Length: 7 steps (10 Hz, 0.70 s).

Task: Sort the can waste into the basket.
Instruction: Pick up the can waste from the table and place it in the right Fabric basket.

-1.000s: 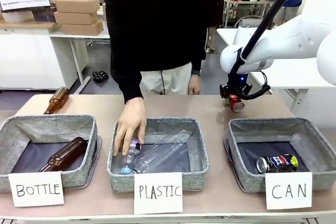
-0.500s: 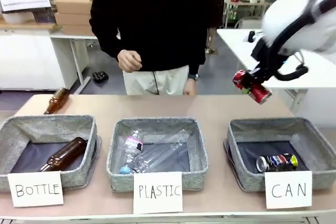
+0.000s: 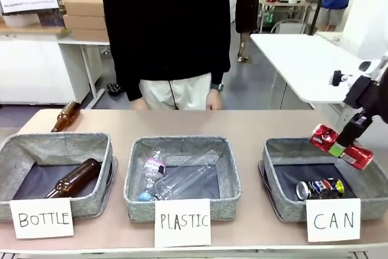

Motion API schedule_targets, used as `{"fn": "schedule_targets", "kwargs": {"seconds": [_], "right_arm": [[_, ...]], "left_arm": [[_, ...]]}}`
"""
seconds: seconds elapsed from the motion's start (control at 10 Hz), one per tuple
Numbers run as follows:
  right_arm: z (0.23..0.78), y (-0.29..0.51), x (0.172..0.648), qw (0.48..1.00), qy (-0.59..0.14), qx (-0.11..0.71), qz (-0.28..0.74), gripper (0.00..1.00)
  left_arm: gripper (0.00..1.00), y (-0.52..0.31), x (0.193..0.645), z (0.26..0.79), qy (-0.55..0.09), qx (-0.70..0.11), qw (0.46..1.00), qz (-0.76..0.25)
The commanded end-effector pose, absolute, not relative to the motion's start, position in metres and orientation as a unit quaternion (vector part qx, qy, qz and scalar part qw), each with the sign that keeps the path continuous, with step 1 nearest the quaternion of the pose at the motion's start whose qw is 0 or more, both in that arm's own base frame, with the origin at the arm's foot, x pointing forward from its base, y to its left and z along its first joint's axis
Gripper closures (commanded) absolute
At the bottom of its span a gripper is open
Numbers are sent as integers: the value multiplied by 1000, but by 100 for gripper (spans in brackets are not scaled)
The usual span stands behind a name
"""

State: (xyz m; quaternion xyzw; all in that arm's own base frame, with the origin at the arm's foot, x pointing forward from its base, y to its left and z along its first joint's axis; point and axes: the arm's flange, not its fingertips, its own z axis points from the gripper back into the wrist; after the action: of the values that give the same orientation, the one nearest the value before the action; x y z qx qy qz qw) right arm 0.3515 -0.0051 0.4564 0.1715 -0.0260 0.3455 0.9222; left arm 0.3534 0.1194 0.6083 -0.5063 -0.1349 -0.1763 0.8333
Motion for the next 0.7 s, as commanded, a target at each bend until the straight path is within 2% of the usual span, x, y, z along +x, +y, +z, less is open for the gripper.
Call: {"fn": "schedule_targets", "kwargs": {"seconds": [0.0,0.2,0.3,0.6], "right_arm": [[450,-5,359,920,-45,170,351,100],[448,-9,358,923,-60,182,334,100],[448,-13,358,921,-80,201,324,1],[443,-14,357,917,-96,221,317,0]], "left_arm": [[0,121,350,608,-134,-506,832,-184],[0,121,350,608,-134,-506,832,-184],[0,121,350,608,-134,-506,832,-184],[0,121,350,608,-134,-506,832,-184]]}}
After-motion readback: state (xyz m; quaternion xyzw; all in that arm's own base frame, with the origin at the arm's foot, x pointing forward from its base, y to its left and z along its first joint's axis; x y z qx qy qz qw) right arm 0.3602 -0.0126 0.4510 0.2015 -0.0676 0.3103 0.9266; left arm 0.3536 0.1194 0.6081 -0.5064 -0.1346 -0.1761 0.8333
